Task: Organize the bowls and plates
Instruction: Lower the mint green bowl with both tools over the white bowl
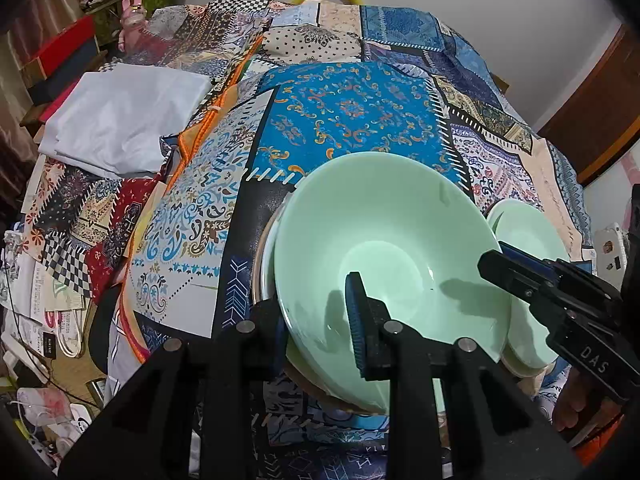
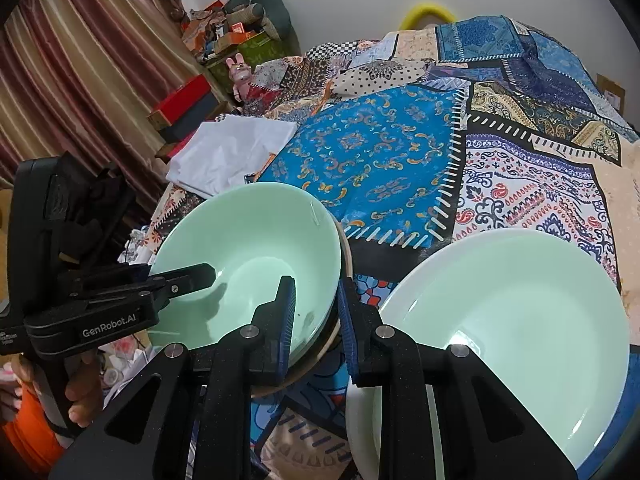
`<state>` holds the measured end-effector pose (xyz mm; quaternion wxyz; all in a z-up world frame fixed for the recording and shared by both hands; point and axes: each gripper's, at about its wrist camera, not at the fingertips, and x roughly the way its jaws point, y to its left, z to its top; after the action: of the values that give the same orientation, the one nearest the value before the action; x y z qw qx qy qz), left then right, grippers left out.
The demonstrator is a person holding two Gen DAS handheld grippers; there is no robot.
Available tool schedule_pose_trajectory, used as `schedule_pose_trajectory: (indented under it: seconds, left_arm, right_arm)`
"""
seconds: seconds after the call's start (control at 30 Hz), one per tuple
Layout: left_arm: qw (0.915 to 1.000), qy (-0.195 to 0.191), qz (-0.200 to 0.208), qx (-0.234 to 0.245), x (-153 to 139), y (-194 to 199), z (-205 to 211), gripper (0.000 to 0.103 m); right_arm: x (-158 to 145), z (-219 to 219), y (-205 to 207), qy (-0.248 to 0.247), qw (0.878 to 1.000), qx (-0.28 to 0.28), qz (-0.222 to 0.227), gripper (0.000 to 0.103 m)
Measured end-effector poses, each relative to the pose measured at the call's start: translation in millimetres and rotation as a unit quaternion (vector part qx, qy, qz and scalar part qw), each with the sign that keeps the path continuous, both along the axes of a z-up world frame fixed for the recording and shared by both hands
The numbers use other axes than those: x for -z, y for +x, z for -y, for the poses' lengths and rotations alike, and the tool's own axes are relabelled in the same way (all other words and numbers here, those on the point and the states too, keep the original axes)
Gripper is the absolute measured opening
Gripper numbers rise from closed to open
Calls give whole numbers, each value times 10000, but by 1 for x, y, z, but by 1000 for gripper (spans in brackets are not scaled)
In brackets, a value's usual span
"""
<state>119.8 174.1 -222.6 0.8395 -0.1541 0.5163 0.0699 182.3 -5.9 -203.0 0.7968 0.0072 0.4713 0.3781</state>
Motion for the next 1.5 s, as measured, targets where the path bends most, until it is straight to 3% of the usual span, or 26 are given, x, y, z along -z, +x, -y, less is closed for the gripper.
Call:
schedule_pose_trajectory:
  seconds: [0.37,0.6,0.8,1.03,1.5]
  left_arm:
    - [9995,222,-200,78,-7,8,6,27]
    - [9994,73,-333,35,-13,11,0,27]
    - [9998,-61,-205,42,-18,2,-4,28]
    - [9999,-111,-1,-93,-24,-13,-19,38]
    - [9990,-424,-144,65,11,-20,-18,41]
  right_arm:
    - [-9,10,-3,59,9998,34,192,22]
    - [-8,15,-1,77,9999,53,144,22]
    - [-6,17,2,70,9999,86,83,30]
    - [0,14,5,-3,10000,69,13,35]
    - [15,-9,1,-254,9995,-197,-67,39]
